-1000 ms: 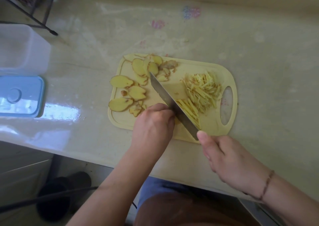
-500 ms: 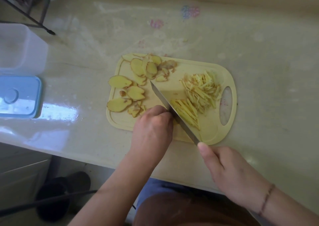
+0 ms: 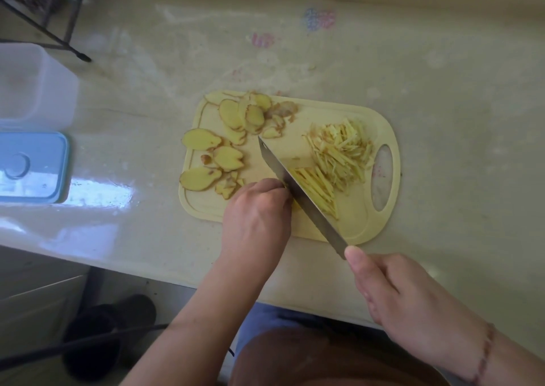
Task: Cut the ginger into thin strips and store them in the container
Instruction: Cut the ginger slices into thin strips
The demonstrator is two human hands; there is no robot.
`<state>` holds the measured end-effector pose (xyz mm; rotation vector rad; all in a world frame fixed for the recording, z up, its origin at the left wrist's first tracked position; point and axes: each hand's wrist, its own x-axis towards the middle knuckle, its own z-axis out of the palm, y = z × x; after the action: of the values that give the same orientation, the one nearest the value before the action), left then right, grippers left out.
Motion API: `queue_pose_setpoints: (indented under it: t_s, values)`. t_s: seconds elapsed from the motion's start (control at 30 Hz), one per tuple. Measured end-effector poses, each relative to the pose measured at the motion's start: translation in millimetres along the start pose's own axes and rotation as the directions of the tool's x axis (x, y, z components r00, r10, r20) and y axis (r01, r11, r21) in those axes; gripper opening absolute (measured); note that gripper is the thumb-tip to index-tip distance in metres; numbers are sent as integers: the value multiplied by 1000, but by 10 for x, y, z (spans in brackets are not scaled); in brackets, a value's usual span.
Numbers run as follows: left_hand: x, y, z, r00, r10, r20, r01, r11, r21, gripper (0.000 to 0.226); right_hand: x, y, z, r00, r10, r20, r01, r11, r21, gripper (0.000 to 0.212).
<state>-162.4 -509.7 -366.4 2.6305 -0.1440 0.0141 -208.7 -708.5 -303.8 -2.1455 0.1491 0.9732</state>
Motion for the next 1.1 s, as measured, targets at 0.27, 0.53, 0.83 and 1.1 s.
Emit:
queue_pose_setpoints:
  t_s: [0.27, 0.53, 0.83, 1.1]
  values:
    - [-17, -2, -8, 1000, 1, -25, -3, 997, -76, 12, 305, -218, 34, 999, -50, -7, 50, 998, 38, 67]
    - [-52, -7, -13, 998, 8, -65, -12, 999, -52, 8, 18, -74, -26, 999, -49, -25, 48, 999, -3, 78]
    - [-29, -42, -4, 999, 32, -31, -33, 999, -39, 9, -30, -11, -13, 1000, -18, -20, 18, 1000, 6, 79]
    - [-10, -53, -10, 999, 34, -15, -35, 997, -66, 10, 201, -68, 65, 999, -23, -34, 22, 999, -29, 75]
